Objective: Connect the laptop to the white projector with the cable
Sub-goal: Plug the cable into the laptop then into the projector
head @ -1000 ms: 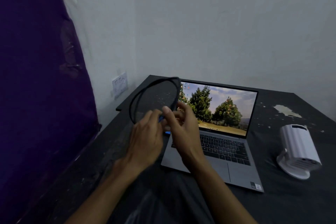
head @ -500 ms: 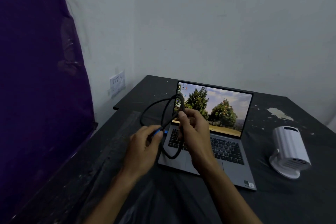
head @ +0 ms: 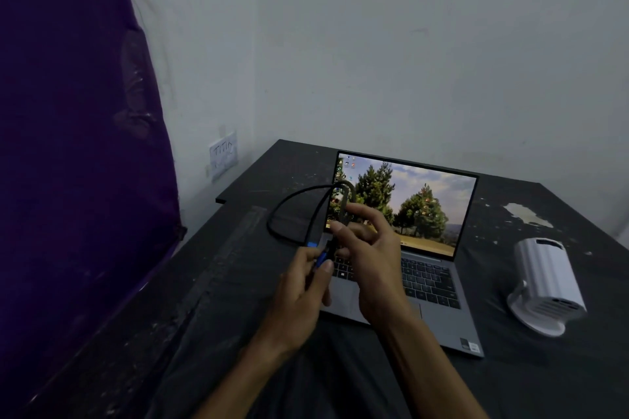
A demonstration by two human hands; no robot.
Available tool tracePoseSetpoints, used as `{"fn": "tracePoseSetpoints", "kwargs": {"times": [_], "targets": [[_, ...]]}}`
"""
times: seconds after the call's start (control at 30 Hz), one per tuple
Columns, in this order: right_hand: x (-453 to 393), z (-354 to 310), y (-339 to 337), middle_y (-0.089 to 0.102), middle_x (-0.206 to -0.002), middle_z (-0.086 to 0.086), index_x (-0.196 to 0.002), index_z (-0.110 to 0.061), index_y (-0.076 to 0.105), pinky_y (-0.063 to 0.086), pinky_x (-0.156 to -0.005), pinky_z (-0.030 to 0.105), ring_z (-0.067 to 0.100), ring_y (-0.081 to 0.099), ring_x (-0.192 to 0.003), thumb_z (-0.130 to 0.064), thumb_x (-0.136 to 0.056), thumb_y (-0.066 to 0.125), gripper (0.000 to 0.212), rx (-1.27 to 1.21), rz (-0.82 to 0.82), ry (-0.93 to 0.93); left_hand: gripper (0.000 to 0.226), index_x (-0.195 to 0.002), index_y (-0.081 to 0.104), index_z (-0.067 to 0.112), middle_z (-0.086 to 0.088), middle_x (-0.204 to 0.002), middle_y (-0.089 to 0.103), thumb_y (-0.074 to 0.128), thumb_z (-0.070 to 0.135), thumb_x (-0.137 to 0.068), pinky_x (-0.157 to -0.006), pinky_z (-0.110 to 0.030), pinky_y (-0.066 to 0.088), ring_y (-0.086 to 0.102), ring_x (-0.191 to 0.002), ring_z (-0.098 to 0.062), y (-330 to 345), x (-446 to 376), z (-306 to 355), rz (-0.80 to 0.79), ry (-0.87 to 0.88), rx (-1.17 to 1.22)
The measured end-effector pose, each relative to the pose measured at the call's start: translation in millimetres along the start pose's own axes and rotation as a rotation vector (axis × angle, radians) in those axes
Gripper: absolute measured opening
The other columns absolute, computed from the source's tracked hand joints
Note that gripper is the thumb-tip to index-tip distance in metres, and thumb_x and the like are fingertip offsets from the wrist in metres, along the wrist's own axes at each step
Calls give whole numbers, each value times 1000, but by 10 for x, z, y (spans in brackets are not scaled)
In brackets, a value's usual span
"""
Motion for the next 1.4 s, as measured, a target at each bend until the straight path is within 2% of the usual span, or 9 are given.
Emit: {"fn": "tracePoseSetpoints", "kwargs": {"times": [0.27,0.4,0.6,0.77,0.9,1.03,1.13,1.3,1.4], "targets": [[-55,-180,-475,74,-86,5,-130,-19,57,58,-58,25,6,66,-55,-8,-106,60,26,-5,216,-70,10,-106,57,23,-10,-70,61,53,14,-105,-62,-33,52,61,-64,-21,-378,7,69,255,98,-10],[137,-388,-282,77,-84,4,-123,-27,73,48,-52,19,6,61,-62,-15,-106,62,24,161,-56,-228,17,-100,60,21,-3,-70,60,51,8,-105,-59,-29,50,57,-63,-18,-275,-61,92,172,65,68],[583,-212,92,76,-91,-6,-110,-25,80,58,-60,25,15,75,-73,-9,-99,72,21,402,-271,-284,35,-100,60,5,-8,-83,58,50,39,-104,-64,-29,52,58,-75,-21,-15,-123,113,122,-89,356],[631,211,-149,78,-99,-8,-105,-35,70,65,-83,38,8,75,-96,-21,-104,65,15,357,-110,-96,23,-101,59,2,-8,-77,60,43,17,-108,-58,-25,51,51,-61,-16,-98,-168,55,298,-164,475],[685,446,51,65,-136,-25,-130,-49,60,49,-112,24,-15,56,-127,-11,-109,48,45,476,-322,-26,20,-102,58,7,-5,-78,65,42,17,-108,-65,-29,50,53,-58,-13,-141,-226,115,296,-182,726],[604,353,216,73,-129,-16,-131,-33,69,51,-110,33,-1,63,-126,-7,-107,48,41,503,-513,-68,19,-108,57,4,-8,-80,66,42,16,-108,-76,-34,55,54,-57,-13,-212,-263,206,253,-176,868],[562,196,362,76,-115,-17,-128,-21,73,54,-98,23,0,69,-113,-4,-106,50,36,541,-655,-170,22,-107,58,4,-7,-79,68,40,16,-108,-81,-35,55,57,-58,-13,-300,-288,292,209,-162,930],[252,-216,279,70,-98,-3,-128,-4,74,55,-81,32,14,69,-92,-3,-106,60,26,603,-456,-452,31,-99,65,3,-14,-88,73,37,13,-110,-77,-38,59,73,-74,-20,-541,-305,320,199,-157,603],[41,-448,169,73,-102,-19,-126,-16,76,56,-83,21,2,68,-96,-4,-108,55,30,491,-363,-444,30,-104,66,5,-14,-96,74,39,16,-110,-66,-26,59,71,-67,-10,-745,-267,188,243,-214,224]]}}
Point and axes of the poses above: each hand's wrist, its own x-axis away from the middle knuckle, its own y-axis out of the palm, z = x × y, the point moved 10 cm from there along -x, towards the middle knuckle
